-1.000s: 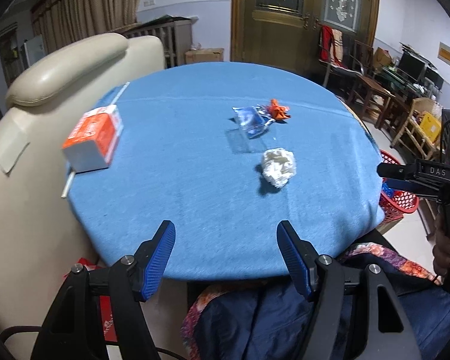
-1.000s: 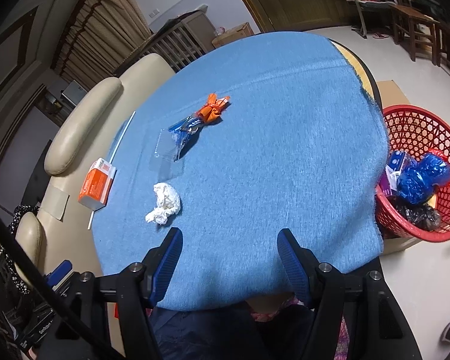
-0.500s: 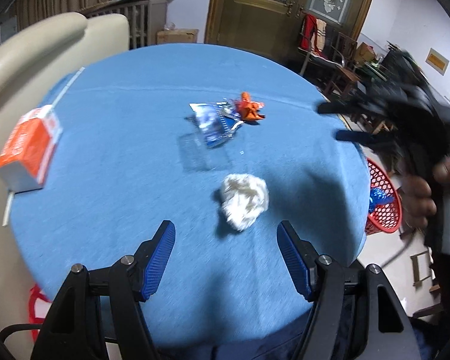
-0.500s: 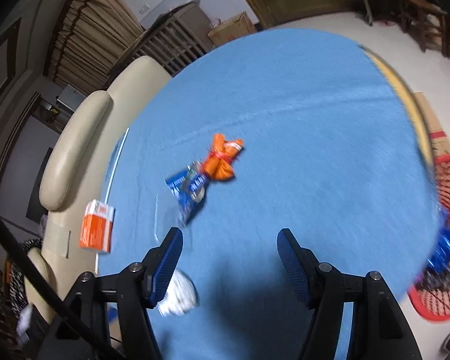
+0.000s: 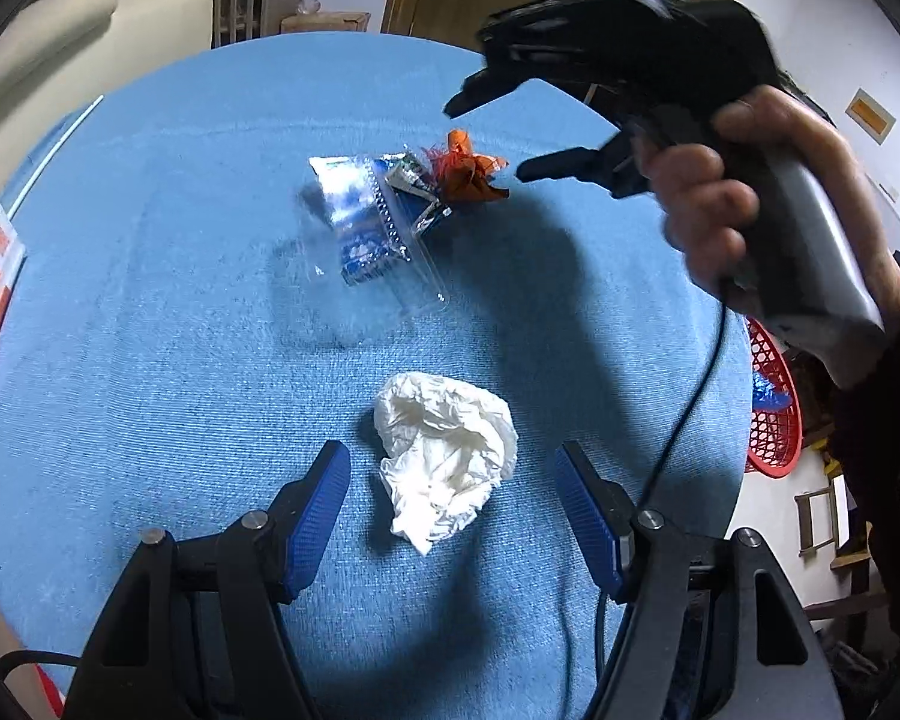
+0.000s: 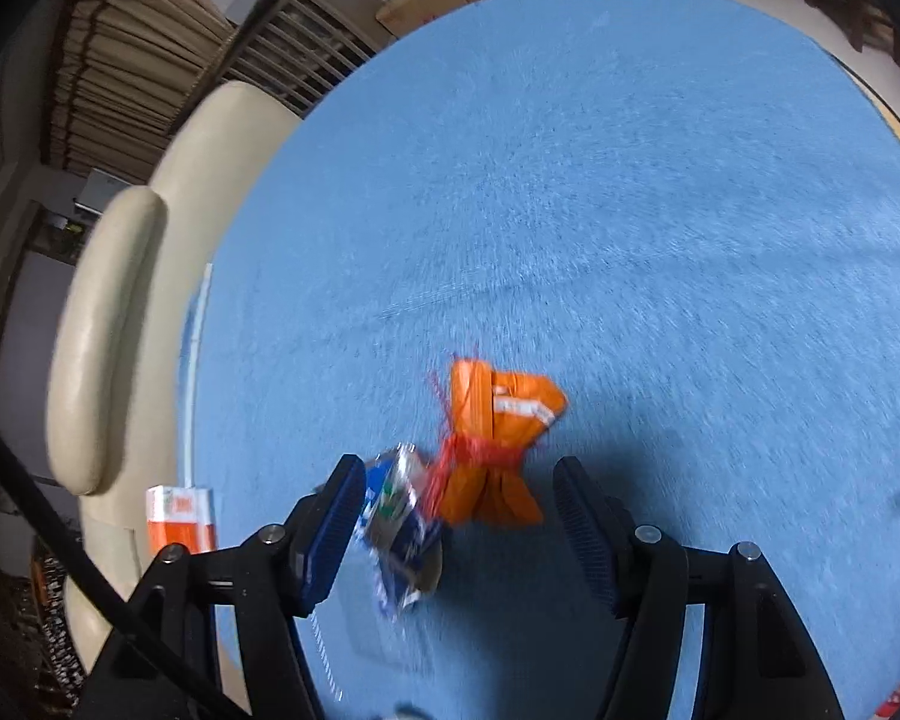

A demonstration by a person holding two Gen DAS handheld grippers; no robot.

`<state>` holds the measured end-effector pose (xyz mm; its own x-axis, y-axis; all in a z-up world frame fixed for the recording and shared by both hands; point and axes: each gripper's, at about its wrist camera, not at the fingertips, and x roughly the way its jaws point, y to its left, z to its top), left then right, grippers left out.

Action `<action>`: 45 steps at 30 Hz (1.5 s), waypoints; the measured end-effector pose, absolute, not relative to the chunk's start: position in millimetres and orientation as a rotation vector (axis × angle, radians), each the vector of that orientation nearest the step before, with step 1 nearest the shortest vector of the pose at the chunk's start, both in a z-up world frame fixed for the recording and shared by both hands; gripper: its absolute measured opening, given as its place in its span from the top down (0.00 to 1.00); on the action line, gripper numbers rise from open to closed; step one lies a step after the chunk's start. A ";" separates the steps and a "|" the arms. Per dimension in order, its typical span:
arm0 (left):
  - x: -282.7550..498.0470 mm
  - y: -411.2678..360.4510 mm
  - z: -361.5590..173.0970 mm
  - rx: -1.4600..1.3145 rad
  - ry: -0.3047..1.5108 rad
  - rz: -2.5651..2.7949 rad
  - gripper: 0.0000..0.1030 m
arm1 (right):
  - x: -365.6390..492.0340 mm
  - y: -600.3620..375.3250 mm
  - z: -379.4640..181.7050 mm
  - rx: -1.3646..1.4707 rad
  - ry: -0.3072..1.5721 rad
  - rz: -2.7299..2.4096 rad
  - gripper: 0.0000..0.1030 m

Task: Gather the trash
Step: 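Grasp the orange mesh wrapper with the right tool while the left tool grasps the white tissue, then lift the orange wrapper and white tissue off the table with both tools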

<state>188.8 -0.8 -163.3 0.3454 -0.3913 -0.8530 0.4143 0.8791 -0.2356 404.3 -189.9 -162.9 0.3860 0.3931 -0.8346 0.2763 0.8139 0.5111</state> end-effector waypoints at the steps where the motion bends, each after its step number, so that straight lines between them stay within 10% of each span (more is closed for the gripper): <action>1: 189.0 -0.6 -164.8 0.022 1.101 -0.525 0.31 | 410.1 -185.5 -166.3 0.633 1.209 0.066 0.42; 11: 186.4 0.1 -180.8 0.016 1.117 -0.557 0.66 | 415.4 -164.5 -180.6 0.513 1.220 0.016 0.65; 45: 81.6 1.8 -34.2 0.227 0.659 -0.332 0.68 | 149.1 -207.7 -63.7 0.468 0.871 0.210 0.65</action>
<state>81.6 1.8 -34.2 0.7411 -0.2288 -0.6312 0.3709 0.9232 0.1008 149.1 -207.7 -63.7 0.6318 0.3635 -0.6846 0.0108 0.8790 0.4767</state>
